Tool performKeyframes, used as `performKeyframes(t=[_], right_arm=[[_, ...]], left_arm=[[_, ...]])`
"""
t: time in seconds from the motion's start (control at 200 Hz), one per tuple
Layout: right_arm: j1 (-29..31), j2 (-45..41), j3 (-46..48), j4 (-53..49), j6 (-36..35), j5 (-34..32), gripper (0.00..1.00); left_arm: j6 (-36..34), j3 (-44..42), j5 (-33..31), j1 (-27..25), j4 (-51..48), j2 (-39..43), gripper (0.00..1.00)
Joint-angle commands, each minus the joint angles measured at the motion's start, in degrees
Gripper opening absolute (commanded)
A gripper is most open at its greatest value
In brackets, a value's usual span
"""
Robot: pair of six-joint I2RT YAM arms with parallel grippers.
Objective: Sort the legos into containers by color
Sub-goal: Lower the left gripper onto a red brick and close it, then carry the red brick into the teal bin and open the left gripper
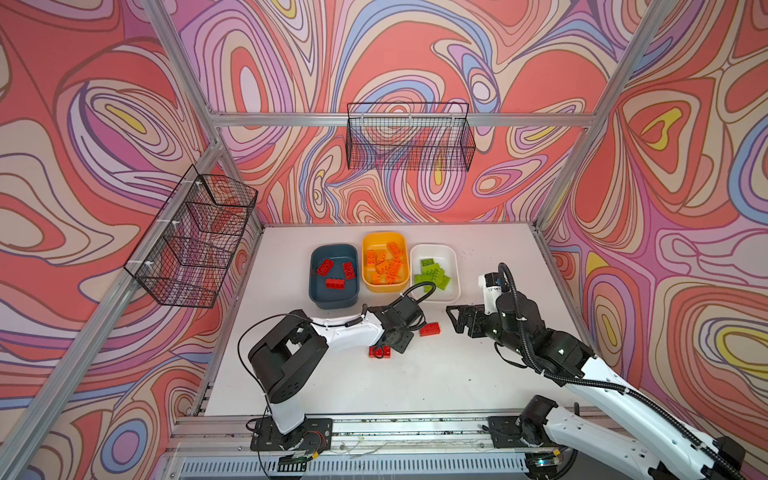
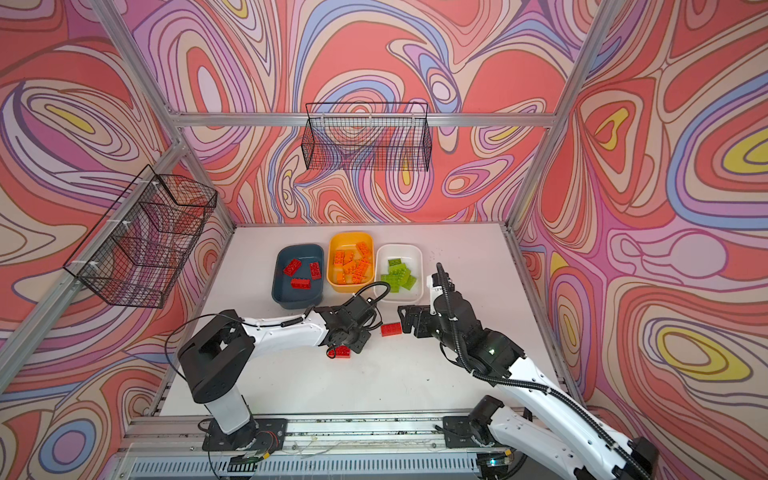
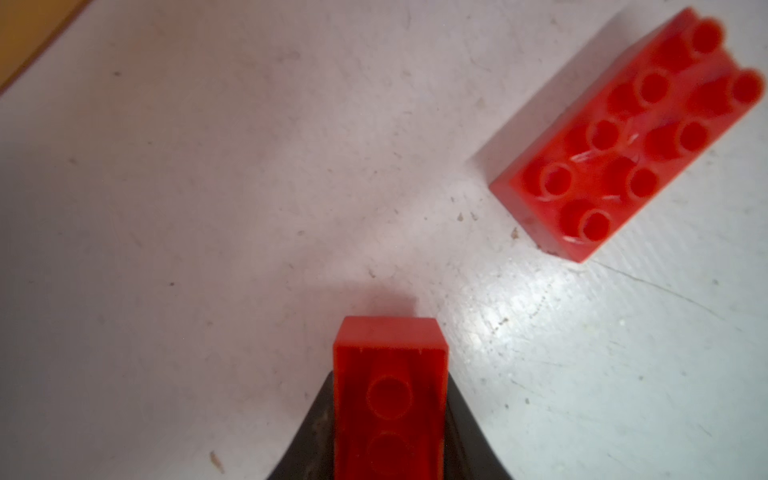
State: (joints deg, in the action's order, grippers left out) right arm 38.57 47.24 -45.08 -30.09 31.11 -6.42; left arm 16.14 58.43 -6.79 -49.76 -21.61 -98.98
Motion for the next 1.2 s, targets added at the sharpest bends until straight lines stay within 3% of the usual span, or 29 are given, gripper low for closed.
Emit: performKeyframes(t=[0.0,0.2,0.426,0.696,1.012,1.112,1.197], right_arm=[[0.07,-0.61,-1.59,-0.5,0.24,-0.54,0.98],[0.07,-0.44,-1.34,0.27,0.27,0.26,0.98],[0.03,1.09,-0.9,2.12,0.45,1.84,0.98],[0.1,4.87,-0.97,6.71,0.89,5.29,0.98],[0.11,11.77,-1.84,12.99,1.01,9.39,0.98],[0.11,14.08,-2.51,14.8,1.2,10.96,0.98],[0.18,15.46,-3.15,15.53,1.25,11.33,0.98]], left_arm=[[1.97,0.0,-1.91,2.17,-3.55,5.43,0.1],[3.6,2.2,-2.65,9.04,-6.16,11.26,0.1],[6.18,7.66,-1.65,21.03,-8.72,12.26,0.11],[10.12,14.88,2.42,34.25,-7.88,4.21,0.12],[10.05,26.63,3.36,39.2,-10.16,-8.47,0.18],[9.62,29.47,3.55,39.56,-11.66,-11.15,0.31],[9.67,30.66,3.55,39.56,-12.8,-12.15,0.59]])
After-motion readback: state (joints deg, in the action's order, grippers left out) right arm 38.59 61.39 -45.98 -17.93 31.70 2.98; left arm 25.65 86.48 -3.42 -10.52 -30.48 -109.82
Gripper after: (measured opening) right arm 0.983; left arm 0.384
